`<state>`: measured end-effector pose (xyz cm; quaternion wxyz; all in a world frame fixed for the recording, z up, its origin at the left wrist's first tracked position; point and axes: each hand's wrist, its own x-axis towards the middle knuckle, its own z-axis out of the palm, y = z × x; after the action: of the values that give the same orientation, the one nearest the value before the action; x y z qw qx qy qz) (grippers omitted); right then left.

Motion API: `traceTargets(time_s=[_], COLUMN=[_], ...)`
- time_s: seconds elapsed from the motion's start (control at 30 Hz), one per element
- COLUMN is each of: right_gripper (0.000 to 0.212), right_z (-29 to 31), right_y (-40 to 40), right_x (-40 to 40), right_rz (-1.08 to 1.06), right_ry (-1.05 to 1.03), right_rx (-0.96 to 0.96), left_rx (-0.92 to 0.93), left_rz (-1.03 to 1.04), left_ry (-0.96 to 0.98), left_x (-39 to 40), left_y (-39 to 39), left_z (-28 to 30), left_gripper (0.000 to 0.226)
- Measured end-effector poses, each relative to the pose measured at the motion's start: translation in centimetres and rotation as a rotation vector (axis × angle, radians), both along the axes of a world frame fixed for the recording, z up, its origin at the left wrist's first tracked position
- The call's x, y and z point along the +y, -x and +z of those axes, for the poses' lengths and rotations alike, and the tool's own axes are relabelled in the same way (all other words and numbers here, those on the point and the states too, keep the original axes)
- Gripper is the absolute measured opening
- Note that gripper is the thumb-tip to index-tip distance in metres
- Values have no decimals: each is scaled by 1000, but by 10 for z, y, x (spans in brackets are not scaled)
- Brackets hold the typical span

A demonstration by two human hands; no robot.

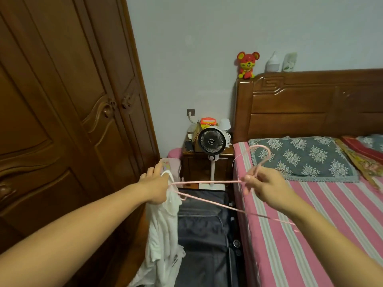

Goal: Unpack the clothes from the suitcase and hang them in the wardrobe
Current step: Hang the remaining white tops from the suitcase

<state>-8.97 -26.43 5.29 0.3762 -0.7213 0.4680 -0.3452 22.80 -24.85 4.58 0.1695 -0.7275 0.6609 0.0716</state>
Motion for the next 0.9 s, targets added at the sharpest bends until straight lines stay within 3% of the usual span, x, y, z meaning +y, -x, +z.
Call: traceTargets(time_s=[0.17, 0.3, 0.37, 0.43, 0.5, 0.6, 0.73, 0.83, 0.9], right_gripper=[34, 25, 19, 16, 15, 16, 15, 12, 7], right_z=[1, -9, -11, 1, 23, 53, 63, 55, 42], right_y=[-55, -106, -117, -117, -113, -111, -121, -132, -133], right_x=[7, 13, 12, 8, 4, 1, 4, 7, 7], right_rz=[92, 238, 200, 136, 116, 175, 198, 192, 140], right_ry=[128, 85, 118, 97, 89, 77, 63, 31, 91], right_rx=[101, 77, -43, -318, -549, -658, -658, -622, -464], left_rx=[70, 291, 382, 401, 342, 152, -182, -228, -195], left_rz=[-82, -194, -308, -412, -508, -593, -622, -652, -594], left_ry=[19, 159, 273, 455, 699, 972, 851, 759, 707], left_x=[9, 31, 47, 58, 59, 51, 41, 43, 43], left_y=[16, 35, 42, 41, 31, 12, -2, -4, 1], left_z=[12, 41, 57, 71, 89, 119, 139, 133, 126], left_gripper=[60, 62, 61, 64, 54, 39, 42, 46, 41])
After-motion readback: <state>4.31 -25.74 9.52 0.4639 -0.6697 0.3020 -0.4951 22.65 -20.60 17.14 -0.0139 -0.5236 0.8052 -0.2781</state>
